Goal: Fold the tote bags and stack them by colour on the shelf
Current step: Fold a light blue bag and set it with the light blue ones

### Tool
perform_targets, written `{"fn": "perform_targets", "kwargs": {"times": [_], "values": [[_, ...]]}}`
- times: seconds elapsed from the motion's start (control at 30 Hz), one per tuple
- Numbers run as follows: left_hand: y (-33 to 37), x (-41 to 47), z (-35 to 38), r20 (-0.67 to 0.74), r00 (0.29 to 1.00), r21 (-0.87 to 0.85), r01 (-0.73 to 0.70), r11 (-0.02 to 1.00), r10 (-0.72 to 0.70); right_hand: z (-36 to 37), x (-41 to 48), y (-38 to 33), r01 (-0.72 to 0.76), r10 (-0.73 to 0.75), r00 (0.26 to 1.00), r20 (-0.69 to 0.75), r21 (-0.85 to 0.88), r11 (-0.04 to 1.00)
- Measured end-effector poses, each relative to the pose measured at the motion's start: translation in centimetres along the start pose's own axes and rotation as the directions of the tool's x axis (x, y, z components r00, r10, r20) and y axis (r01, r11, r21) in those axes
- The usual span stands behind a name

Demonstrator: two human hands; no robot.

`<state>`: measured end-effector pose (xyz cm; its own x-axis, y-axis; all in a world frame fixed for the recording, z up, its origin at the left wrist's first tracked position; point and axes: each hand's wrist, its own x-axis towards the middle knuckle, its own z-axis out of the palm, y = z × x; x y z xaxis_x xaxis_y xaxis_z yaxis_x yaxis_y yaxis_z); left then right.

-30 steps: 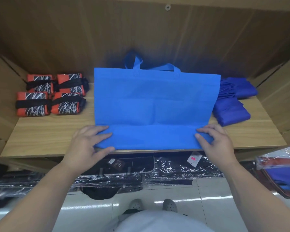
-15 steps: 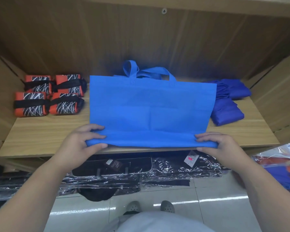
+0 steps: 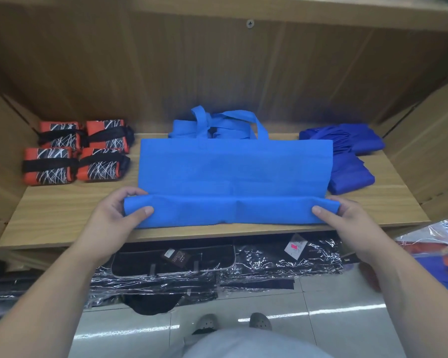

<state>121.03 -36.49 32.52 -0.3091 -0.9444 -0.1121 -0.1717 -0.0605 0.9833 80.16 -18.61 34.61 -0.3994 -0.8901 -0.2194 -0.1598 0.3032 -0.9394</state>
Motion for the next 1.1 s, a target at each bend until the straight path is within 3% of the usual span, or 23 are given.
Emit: {"fn": "perform_targets", "kwargs": {"times": [0.1,0.17,0.27,0.37,0.43,0.53,0.6,0.63,0.7,0.8,0.9,1.0,1.1], "values": [[0.6,0.2,1.1,-0.083,0.996,-0.038,0.022,0.999,-0.026,0.7,0.8,0.4,0.002,-0.001,0.999,-0.045,0.025,1.0],[0.7,0.4,1.6,-0.147,0.989,0.027,0.036,0.999,-0.031,1.2,1.3,0.6,0.023,-0.021,0.995,-0.096,0.016,1.0],[0.1,0.8,1.4,-0.196,0.981,0.229,0.036,0.973,0.01,1.6,1.9,0.8,0.015,-0.026,0.985,-0.17,-0.062,0.998],[-0.4,1.0,1.1,-0.212,0.975,0.475,0.041,0.879,0.069,1.8,2.4,0.7,-0.01,-0.016,0.978,-0.208,-0.12,0.993],[-0.5,1.1,1.2,-0.227,0.968,0.582,0.044,0.812,0.11,1.7,2.7,0.7,-0.006,-0.06,0.972,-0.225,-0.28,0.96],[-0.5,1.2,1.4,-0.253,0.953,0.671,0.048,0.74,0.168,1.9,3.3,0.3,0.105,-0.313,0.928,-0.201,-0.666,0.738],[-0.5,1.4,1.3,-0.249,0.949,0.715,0.044,0.698,0.196,1.9,3.9,0.3,0.261,-0.485,0.872,-0.068,-0.773,0.578],[-0.5,1.4,1.3,-0.242,0.949,0.74,0.045,0.672,0.202,1.8,4.1,0.3,0.317,-0.504,0.864,-0.008,-0.768,0.556],[-0.9,1.4,1.1,-0.244,0.95,0.774,0.07,0.629,0.195,1.8,4.3,0.4,0.32,-0.429,0.903,0.023,-0.704,0.635],[-1.8,1.2,0.8,-0.234,0.938,0.807,0.04,0.59,0.257,2.4,4.3,0.5,0.169,-0.262,0.962,-0.077,-0.586,0.792],[-2.4,0.9,0.5,-0.184,0.901,0.85,-0.056,0.525,0.393,3.1,4.6,0.8,0.061,-0.178,0.965,-0.191,-0.497,0.866],[-2.9,0.8,0.3,-0.003,0.836,0.858,-0.28,0.431,0.549,3.8,4.7,0.8,0.005,-0.142,0.961,-0.239,-0.495,0.869],[-3.2,0.9,0.1,0.13,0.841,0.794,-0.405,0.453,0.525,4.1,3.9,0.9,0.036,-0.308,0.9,-0.309,-0.651,0.759]]}}
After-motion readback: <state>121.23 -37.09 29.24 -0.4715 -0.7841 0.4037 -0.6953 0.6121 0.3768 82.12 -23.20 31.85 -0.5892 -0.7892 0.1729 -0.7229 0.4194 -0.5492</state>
